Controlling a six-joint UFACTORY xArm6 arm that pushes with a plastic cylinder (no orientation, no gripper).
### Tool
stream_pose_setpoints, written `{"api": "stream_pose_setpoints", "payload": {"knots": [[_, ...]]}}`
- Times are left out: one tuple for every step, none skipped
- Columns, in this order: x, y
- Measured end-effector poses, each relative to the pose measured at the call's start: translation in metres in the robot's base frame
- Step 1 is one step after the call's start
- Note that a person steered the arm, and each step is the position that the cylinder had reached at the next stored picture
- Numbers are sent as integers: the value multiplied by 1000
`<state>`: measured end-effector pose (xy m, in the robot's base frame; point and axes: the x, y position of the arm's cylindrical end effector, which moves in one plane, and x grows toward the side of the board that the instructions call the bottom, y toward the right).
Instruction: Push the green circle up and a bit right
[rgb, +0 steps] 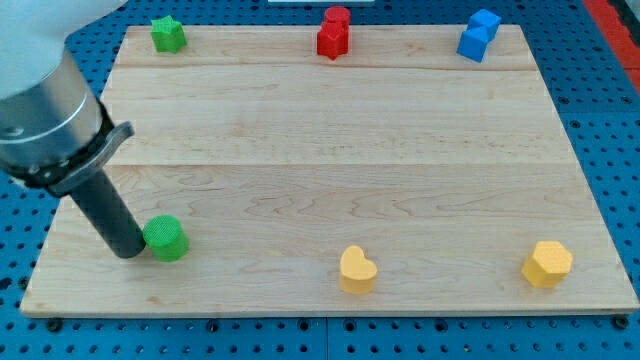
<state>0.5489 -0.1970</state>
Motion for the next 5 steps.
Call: {"api": "stream_pose_setpoints", "payload": {"knots": [[28, -31], [56, -20], [24, 2], [-37, 7], [-29, -23]]}}
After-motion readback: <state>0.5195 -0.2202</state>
